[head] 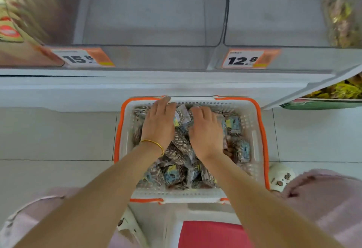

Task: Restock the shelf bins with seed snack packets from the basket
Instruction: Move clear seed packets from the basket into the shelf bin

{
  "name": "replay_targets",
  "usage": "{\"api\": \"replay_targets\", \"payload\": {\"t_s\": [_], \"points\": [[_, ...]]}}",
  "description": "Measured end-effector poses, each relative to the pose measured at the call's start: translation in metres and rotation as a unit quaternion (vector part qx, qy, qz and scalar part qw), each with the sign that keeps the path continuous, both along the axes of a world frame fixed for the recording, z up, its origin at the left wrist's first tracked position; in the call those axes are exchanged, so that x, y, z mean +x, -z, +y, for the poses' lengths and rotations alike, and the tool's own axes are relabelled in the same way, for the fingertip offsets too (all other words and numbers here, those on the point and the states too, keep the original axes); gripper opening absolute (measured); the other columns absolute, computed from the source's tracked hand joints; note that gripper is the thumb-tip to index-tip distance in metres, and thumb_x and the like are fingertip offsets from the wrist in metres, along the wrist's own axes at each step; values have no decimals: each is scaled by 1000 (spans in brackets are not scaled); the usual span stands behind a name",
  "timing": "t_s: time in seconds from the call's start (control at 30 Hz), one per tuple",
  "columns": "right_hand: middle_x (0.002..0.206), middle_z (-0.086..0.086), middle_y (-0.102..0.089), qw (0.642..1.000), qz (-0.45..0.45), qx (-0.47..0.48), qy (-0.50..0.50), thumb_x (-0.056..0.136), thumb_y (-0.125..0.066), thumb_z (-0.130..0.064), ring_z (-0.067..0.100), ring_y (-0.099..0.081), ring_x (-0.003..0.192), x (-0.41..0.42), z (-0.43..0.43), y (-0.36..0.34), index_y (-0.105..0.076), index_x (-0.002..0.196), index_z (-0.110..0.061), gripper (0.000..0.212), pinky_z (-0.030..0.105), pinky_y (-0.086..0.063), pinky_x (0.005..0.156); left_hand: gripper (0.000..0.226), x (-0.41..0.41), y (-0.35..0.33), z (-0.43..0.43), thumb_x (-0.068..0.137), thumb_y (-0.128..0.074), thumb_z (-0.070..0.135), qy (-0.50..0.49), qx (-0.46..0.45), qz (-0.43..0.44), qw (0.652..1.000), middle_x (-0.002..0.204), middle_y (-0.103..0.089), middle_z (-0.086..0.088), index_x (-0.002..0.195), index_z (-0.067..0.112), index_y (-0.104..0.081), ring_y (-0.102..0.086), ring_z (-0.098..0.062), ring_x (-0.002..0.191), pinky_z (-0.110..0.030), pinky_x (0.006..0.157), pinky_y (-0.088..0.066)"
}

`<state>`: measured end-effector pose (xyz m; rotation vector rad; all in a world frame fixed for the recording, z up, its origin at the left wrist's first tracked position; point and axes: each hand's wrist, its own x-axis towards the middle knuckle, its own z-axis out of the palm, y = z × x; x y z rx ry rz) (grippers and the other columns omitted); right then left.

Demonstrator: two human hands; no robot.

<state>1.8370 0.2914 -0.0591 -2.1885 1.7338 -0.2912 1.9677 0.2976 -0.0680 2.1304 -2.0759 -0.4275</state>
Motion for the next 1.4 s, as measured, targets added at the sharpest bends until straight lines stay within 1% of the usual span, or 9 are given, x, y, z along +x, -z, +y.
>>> {"api": "replay_targets", "payload": {"t_s": [0.17,0.37,0.5,0.63,0.73,0.87,0.97,1.07,1.4], "points": [[98,9,-63,993,30,-87,-77,86,-49,-6,32,-60,87,-7,-35,27,-60,109,-9,25,33,-36,62,51,-2,23,-33,67,-57,-11,22,-138,25,990,129,-50,-18,116,2,-55,-49,-39,112,-48,89,-47],[70,4,-67,952,-48,-295,-63,72,-56,-15,27,-62,58,-26,-54,31,-69,85,-12,19,27,-44,50,48,-1,19,-42,69,-32,7,58,-318,-12,946,112,-59,-17,108,3,-60,-57,-36,91,-42,74,-52],[72,4,-66,922,-68,-378,-52,77,-43,-21,28,-62,65,-41,-44,-16,-68,83,-13,27,31,-46,56,43,-14,-27,-29,74,-36,7,59,-371,-19,926,112,-58,-16,110,4,-58,-55,-36,93,-41,75,-49],[81,7,-64,878,-59,-473,-33,76,-49,-16,31,-59,75,-45,-63,-55,-67,85,-11,21,36,-46,62,38,-8,-58,-39,77,-44,7,27,-440,-71,895,116,-57,-13,113,7,-58,-47,-31,100,-40,78,-38],[88,6,-64,868,9,-496,24,75,-56,-13,31,-60,82,-44,-83,-75,-68,89,-13,18,37,-43,74,36,3,-73,-48,82,-50,12,-7,-440,-108,892,119,-57,-11,118,10,-57,-46,-32,104,-40,83,-35],[98,13,-65,917,62,-393,0,87,-56,-20,36,-61,93,-48,-113,-73,-66,101,-9,20,50,-40,97,34,23,-76,-76,89,-40,27,2,-392,-171,904,109,-64,-7,113,16,-62,-56,-32,101,-38,88,-27],[79,8,-64,904,107,-415,-5,73,-75,-13,31,-62,74,-50,-123,-57,-65,87,-14,18,40,-46,83,21,29,-68,-91,94,-47,22,15,-361,-130,923,98,-67,-3,107,19,-63,-59,-30,93,-36,87,-25],[75,3,-60,893,91,-441,1,62,-81,-6,28,-58,70,-49,-132,-50,-64,86,-18,32,34,-30,76,17,29,-65,-98,87,-55,9,11,-384,-99,918,80,-66,2,94,21,-65,-59,-28,77,-32,74,-22],[76,0,-59,873,-10,-483,-70,77,-65,-1,28,-55,72,-55,-141,-60,-63,87,-15,17,35,-27,81,32,31,-87,-95,75,-55,-10,57,-408,-27,911,68,-63,4,88,17,-68,-58,-26,70,-27,65,-12]]}}
